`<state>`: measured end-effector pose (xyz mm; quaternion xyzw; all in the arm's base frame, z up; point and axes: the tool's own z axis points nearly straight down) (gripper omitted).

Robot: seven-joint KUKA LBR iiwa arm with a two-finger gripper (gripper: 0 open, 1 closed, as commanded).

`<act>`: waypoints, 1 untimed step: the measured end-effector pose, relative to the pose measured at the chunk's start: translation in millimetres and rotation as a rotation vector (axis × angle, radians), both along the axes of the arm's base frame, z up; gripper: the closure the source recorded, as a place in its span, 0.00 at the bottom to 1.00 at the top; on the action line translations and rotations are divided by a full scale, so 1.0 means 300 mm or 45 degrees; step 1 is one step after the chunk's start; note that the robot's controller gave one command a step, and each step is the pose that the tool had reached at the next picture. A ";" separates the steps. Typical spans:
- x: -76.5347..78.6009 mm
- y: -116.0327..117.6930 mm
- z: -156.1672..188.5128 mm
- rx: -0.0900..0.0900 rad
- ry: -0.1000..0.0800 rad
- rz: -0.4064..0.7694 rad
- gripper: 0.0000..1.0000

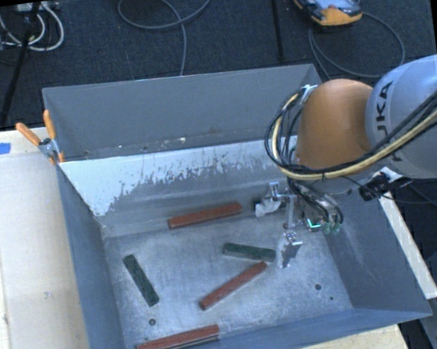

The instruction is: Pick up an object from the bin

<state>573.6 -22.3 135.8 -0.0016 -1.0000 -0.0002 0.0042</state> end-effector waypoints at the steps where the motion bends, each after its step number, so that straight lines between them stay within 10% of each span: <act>1: 0.006 0.000 0.013 -0.001 -0.010 0.001 0.00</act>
Offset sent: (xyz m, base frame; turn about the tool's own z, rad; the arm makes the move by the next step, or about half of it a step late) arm 0.0106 0.0414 -0.0658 -0.2611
